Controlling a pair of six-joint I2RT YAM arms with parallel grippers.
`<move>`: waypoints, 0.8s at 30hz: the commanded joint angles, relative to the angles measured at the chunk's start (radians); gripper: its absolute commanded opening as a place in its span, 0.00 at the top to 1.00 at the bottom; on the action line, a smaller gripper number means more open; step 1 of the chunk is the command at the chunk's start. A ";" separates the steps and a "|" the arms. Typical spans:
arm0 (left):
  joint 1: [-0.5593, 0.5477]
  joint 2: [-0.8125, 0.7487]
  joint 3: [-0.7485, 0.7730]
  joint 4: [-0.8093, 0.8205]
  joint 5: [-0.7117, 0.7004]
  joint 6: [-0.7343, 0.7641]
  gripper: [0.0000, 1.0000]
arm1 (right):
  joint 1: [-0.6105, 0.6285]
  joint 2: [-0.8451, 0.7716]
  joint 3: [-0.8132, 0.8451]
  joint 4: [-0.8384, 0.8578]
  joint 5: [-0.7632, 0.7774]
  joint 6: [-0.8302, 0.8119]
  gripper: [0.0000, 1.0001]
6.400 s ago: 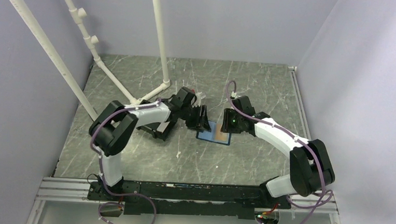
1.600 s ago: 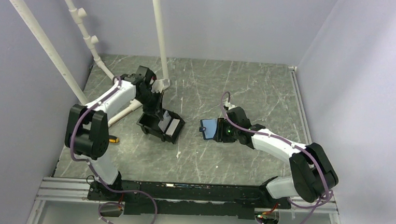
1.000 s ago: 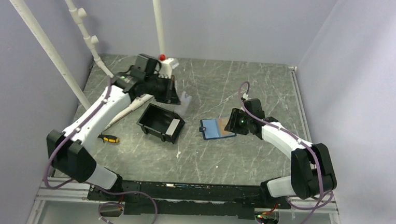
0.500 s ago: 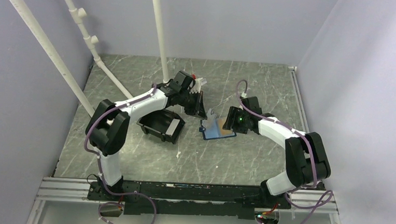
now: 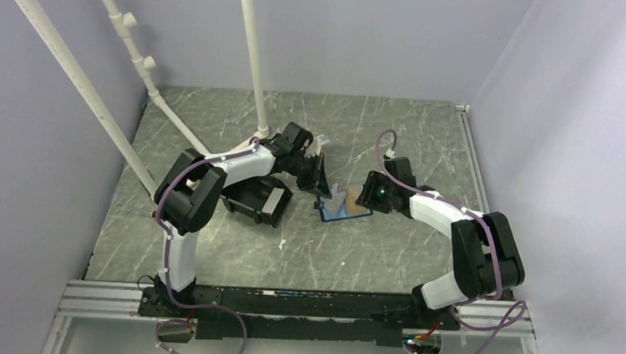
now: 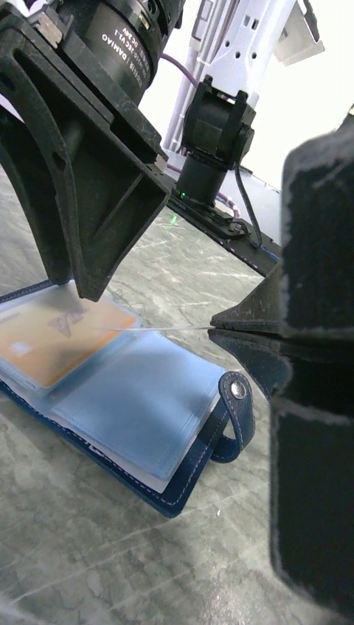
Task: Put the credit cards into the card holder
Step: Insert the credit card into the card holder.
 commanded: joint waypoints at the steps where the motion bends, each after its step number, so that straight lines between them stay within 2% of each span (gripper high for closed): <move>1: -0.005 -0.007 -0.022 0.082 0.054 -0.046 1.00 | 0.000 0.024 -0.038 -0.024 0.018 0.014 0.56; 5: -0.005 -0.020 -0.060 0.101 0.061 -0.064 1.00 | 0.000 0.022 -0.031 -0.028 0.019 0.003 0.56; 24: 0.005 0.041 -0.062 0.092 0.054 -0.136 1.00 | 0.000 0.019 -0.031 -0.028 0.019 -0.009 0.56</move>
